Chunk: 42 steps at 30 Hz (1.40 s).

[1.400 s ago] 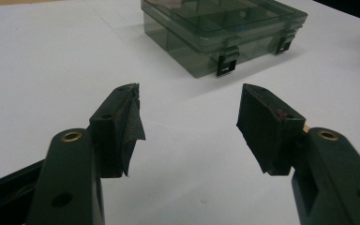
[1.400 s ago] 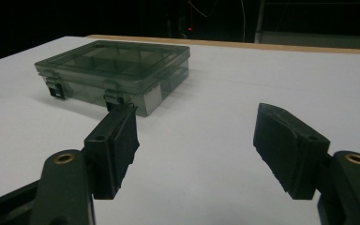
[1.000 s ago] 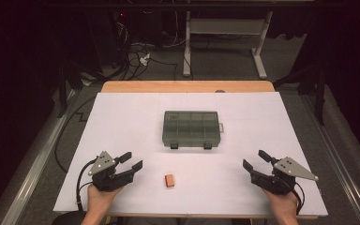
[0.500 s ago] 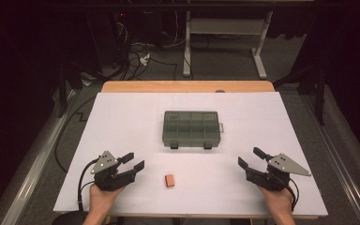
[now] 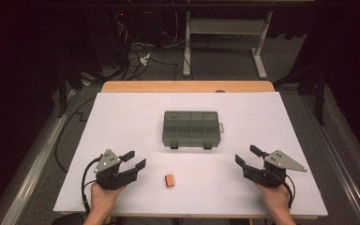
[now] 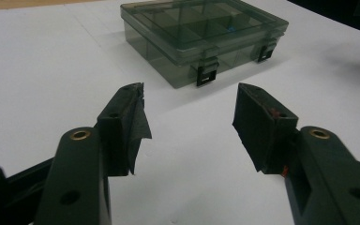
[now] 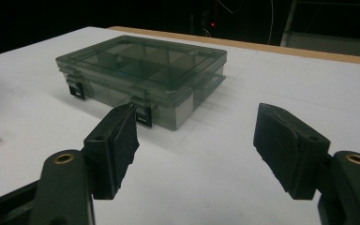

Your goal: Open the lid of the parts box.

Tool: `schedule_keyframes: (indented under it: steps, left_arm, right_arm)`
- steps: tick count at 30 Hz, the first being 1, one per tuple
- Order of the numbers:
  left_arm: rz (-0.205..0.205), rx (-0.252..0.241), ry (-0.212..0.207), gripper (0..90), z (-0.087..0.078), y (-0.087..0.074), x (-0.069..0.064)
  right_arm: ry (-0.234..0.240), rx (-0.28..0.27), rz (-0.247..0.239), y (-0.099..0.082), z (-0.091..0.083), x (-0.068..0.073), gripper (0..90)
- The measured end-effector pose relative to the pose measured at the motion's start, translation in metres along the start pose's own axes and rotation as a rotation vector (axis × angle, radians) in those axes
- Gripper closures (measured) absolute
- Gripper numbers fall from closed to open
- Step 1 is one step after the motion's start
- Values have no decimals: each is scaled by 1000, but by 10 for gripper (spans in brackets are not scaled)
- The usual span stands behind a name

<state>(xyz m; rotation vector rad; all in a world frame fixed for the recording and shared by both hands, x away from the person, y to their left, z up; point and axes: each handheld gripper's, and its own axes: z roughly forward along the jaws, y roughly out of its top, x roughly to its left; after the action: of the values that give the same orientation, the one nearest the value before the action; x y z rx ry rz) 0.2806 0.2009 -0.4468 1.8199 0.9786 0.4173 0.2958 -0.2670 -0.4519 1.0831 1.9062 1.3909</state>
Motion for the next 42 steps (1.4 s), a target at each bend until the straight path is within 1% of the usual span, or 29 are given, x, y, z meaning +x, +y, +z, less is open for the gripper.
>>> schedule_keyframes:
  steps: [5,7,10,11,15,20,28,30,34,39,41,42]
  left_arm:
    - [3,2,-2,437,6,3,2]
    - [3,0,1,437,8,4,3]
    - [5,-1,6,437,10,6,3]
    - [6,3,1,438,11,6,3]
    - [13,17,11,438,18,8,4]
    - [25,23,16,440,25,11,3]
    - [7,26,8,442,38,15,5]
    - [13,35,12,444,41,16,5]
    - [19,34,9,446,46,19,4]
    - [8,35,5,449,53,21,6]
    - [11,39,4,450,55,21,7]
    - [12,42,4,450,56,22,7]
  right_arm:
    - [0,-7,-2,2,7,1,315]
    - [3,-4,6,3,10,1,318]
    - [5,-2,4,3,13,1,319]
    - [6,-3,4,3,13,1,320]
    - [8,1,-1,3,16,0,332]
    - [9,5,14,3,23,-3,347]
    - [3,17,16,3,33,-4,357]
    - [2,20,19,4,35,-4,364]
    - [5,26,23,4,40,-4,378]
    - [3,37,34,4,45,-4,381]
    - [3,38,29,4,47,-5,382]
    - [4,43,34,5,49,-5,382]
